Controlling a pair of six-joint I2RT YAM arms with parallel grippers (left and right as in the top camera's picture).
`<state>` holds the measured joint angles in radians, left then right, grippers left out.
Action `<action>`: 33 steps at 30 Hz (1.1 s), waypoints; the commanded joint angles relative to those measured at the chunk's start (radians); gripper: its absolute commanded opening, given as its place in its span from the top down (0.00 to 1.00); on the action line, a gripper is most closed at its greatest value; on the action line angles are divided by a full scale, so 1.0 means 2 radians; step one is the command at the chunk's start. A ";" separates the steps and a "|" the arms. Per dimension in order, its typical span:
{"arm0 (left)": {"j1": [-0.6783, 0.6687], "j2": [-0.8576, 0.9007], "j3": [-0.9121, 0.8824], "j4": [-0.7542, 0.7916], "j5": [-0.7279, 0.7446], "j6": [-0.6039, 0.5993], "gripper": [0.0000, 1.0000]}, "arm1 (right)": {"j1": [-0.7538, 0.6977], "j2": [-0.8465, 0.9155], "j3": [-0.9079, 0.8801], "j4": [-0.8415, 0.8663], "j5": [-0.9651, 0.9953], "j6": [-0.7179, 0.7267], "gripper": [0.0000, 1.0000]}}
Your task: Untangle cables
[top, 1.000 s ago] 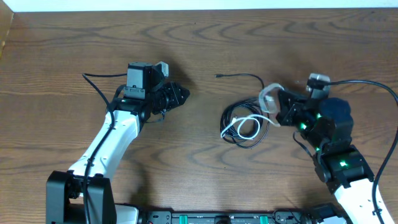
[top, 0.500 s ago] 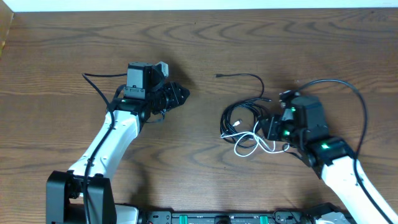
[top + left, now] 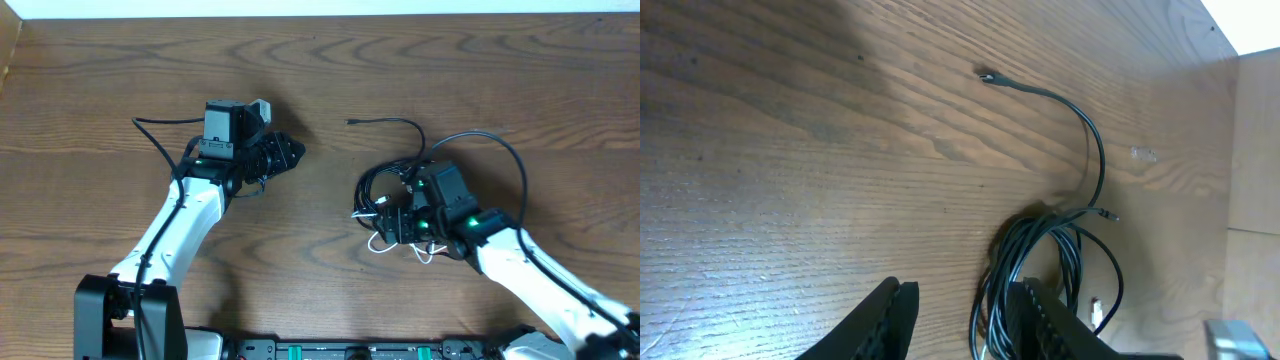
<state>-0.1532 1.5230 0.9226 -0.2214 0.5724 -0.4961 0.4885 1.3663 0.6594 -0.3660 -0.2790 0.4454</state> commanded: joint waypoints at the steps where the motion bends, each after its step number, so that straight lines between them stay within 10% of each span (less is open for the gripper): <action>1: 0.002 -0.007 0.004 -0.002 -0.005 0.007 0.63 | 0.009 0.037 0.004 0.025 0.021 -0.044 0.22; 7: 0.002 -0.007 0.004 -0.003 -0.005 0.007 0.63 | 0.009 0.058 0.004 0.051 -0.003 -0.051 0.99; 16: 0.002 -0.007 0.004 -0.003 -0.005 0.007 0.63 | -0.030 -0.034 0.023 0.093 -0.204 -0.051 0.99; 33: 0.002 -0.007 0.004 -0.003 -0.005 0.007 0.62 | -0.149 -0.259 0.034 0.106 -0.206 -0.039 0.99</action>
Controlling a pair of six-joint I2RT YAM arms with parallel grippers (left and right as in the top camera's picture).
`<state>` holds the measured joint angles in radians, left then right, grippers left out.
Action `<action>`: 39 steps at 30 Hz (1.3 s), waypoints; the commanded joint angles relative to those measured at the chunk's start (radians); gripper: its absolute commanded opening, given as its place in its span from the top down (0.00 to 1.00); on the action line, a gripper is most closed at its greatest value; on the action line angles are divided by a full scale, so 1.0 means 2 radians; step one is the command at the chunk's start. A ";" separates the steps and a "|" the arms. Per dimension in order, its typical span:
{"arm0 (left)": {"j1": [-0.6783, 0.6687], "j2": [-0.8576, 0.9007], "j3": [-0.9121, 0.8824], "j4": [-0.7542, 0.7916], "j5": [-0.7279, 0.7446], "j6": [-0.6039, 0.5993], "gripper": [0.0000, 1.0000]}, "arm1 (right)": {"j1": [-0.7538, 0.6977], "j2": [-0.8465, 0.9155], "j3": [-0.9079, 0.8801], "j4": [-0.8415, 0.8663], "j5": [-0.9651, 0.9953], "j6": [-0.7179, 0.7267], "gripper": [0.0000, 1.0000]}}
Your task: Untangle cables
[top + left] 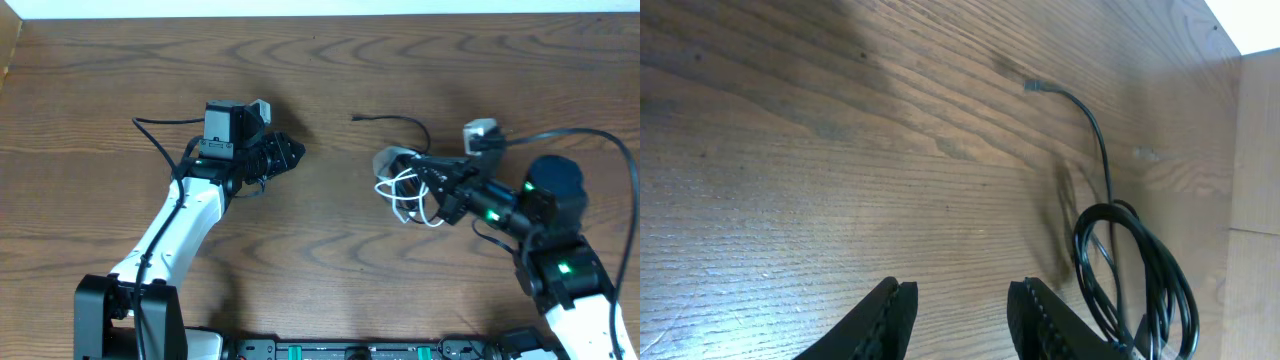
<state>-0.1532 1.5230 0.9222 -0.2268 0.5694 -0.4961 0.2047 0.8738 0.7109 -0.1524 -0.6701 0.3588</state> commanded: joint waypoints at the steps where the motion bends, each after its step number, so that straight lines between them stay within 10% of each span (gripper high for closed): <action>1: 0.002 -0.007 0.004 -0.001 -0.003 0.007 0.62 | -0.006 -0.012 0.008 -0.007 -0.012 0.006 0.99; 18: 0.002 -0.007 0.004 -0.001 -0.003 0.007 0.47 | 0.030 0.075 0.006 0.086 0.151 0.018 0.99; 27: 0.002 -0.007 0.004 -0.001 -0.003 0.007 0.29 | -0.090 0.069 0.006 0.057 0.288 0.013 0.99; 31: 0.002 -0.007 0.004 -0.001 -0.003 0.007 0.06 | -0.158 0.069 0.006 0.044 0.315 -0.010 0.99; 39: 0.002 -0.007 0.004 -0.001 -0.003 0.007 0.02 | -0.266 0.084 0.006 0.063 0.460 -0.112 0.99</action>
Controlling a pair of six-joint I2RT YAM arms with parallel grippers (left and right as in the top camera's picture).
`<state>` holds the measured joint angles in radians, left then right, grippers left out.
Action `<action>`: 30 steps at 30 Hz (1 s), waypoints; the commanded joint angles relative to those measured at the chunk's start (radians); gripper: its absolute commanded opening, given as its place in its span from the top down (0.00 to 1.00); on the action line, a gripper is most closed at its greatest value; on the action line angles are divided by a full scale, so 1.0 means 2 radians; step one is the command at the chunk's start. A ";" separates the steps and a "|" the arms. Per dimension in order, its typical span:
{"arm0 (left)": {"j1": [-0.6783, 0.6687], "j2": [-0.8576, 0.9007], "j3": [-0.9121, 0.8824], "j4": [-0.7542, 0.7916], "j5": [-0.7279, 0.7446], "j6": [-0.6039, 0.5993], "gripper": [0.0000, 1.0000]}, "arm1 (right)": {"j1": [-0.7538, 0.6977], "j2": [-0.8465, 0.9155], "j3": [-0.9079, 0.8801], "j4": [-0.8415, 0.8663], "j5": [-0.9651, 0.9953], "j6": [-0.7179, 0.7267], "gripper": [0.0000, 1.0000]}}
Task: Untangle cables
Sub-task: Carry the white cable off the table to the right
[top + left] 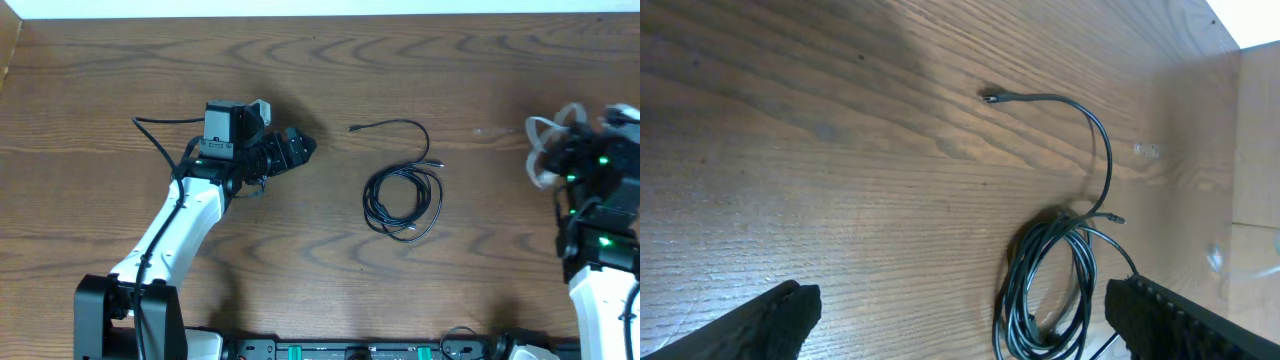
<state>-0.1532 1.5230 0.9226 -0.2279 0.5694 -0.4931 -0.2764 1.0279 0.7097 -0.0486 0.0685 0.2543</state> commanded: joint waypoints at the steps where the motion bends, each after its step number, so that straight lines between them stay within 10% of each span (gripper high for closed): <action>1: 0.002 -0.007 0.004 0.000 -0.003 0.005 0.02 | -0.037 0.014 0.007 0.022 0.109 -0.064 0.99; 19: 0.002 -0.007 0.004 0.000 -0.003 0.005 0.01 | -0.198 0.297 0.011 0.368 0.124 -0.390 0.99; 30: 0.002 -0.007 0.004 0.000 -0.003 0.005 0.01 | -0.286 0.463 0.118 0.379 0.120 -0.465 0.99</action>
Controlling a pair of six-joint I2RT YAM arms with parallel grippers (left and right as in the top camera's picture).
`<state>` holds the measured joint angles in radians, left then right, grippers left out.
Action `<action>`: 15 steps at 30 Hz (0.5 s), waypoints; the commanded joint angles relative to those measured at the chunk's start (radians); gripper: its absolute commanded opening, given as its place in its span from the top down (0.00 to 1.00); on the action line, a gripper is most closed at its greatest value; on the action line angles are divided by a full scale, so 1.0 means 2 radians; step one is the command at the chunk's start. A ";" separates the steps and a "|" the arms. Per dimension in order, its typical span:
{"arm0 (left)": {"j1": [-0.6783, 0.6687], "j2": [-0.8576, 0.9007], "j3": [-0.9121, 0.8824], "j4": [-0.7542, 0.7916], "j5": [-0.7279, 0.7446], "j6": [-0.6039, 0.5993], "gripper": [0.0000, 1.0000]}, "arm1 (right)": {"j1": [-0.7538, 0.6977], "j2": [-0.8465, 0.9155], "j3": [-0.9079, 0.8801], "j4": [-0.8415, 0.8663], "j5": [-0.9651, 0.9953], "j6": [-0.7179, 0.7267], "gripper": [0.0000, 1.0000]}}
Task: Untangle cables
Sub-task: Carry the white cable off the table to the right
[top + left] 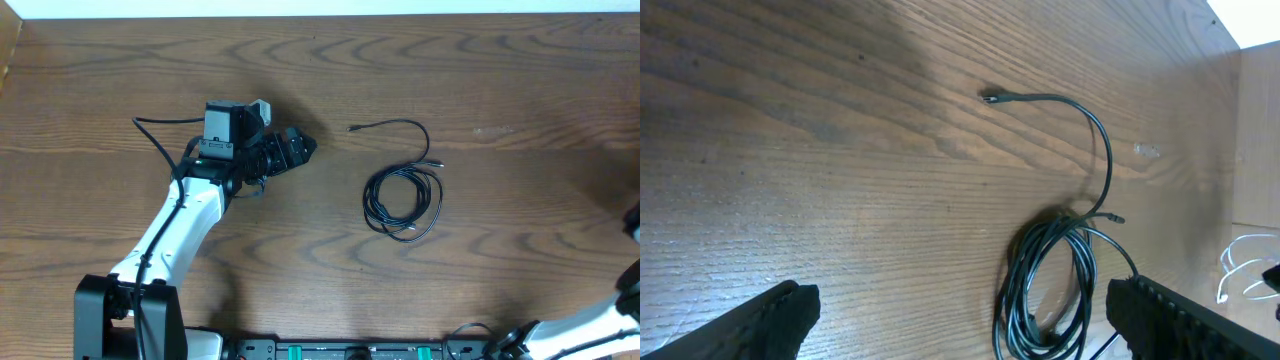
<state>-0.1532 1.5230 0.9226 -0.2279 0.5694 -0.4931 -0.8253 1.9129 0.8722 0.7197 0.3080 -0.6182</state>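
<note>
A black cable (402,200) lies coiled on the wooden table, its loose end (352,128) trailing up and to the left; the left wrist view shows the same coil (1050,280). My left gripper (300,150) hovers left of the coil with its jaws wide open and empty (965,305). A white cable (1243,268) hangs in loops at the far right of the left wrist view, beside a dark sliver of my right gripper (1274,278). The overhead view shows only part of the right arm (600,322).
The wooden table (330,280) fills the overhead view, with a white strip along its far edge. A lighter wooden panel (1255,150) stands at the table's right end. The left arm's own black lead (155,135) loops near its wrist.
My right gripper with the white cable has left the overhead view at the right edge. The white loops now show sharply in the left wrist view. The left gripper and black coil are unchanged.
First my right gripper was down on the tangled black and white cables, the left one narrowly open. Then it held the bundle lifted. Later the black coil lay alone on the table, the white cable was far right in my right gripper, and the left stood wide open.
</note>
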 commanded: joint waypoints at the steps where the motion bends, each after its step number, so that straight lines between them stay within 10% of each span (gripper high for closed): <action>1: 0.002 -0.007 0.004 0.000 -0.003 0.005 0.01 | -0.013 0.026 0.045 -0.010 -0.003 -0.028 0.99; 3: 0.002 -0.007 0.004 0.000 -0.003 0.005 0.01 | -0.013 0.035 0.056 -0.023 -0.008 -0.011 0.92; 7: 0.002 -0.007 0.004 0.000 -0.003 0.005 0.01 | 0.000 0.025 0.064 -0.077 -0.056 0.098 0.39; 12: 0.002 -0.007 0.004 0.000 -0.003 0.005 0.01 | 0.019 0.001 0.064 -0.122 -0.052 0.103 0.03; 15: 0.002 -0.007 0.004 0.000 -0.003 0.005 0.01 | 0.023 -0.027 0.064 -0.153 -0.056 0.119 0.01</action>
<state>-0.1532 1.5230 0.9226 -0.2276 0.5690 -0.4931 -0.7925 1.9499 0.9848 0.4469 0.2119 -0.4488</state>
